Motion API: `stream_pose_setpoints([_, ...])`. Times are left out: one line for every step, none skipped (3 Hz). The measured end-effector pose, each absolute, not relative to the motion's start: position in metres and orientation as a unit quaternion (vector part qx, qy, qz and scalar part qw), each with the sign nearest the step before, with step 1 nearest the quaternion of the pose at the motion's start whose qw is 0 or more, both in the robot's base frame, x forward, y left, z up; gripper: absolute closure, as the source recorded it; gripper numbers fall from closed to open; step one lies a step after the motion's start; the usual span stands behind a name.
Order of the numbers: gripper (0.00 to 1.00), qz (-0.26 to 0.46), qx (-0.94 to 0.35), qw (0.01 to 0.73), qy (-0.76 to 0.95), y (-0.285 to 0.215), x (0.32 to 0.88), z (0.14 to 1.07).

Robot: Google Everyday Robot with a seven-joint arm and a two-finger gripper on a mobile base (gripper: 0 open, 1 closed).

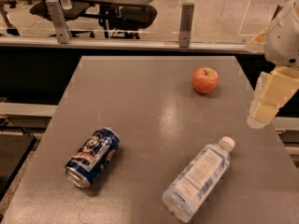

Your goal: Move pepsi can near apple

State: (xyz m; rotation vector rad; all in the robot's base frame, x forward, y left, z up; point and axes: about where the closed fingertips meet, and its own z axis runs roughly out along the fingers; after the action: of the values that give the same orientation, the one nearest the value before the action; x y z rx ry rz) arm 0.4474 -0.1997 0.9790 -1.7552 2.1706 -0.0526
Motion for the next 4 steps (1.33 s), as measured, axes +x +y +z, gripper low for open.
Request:
stream_pose_setpoints([0.0, 0.009, -0.673, 0.199, 0.712, -0.148, 0.464, 0.978])
stream_pose_setpoints([0.0, 0.025, -0.723, 0.208, 0.658, -0.099, 0.464, 0.969])
stream_pose_setpoints([0.0, 0.031, -0.775, 0.217, 0.593, -0.043, 0.458, 0.958])
stream_pose_setpoints([0.0, 0.052, -0.833, 0.214, 0.507, 0.022, 0.444, 0.938])
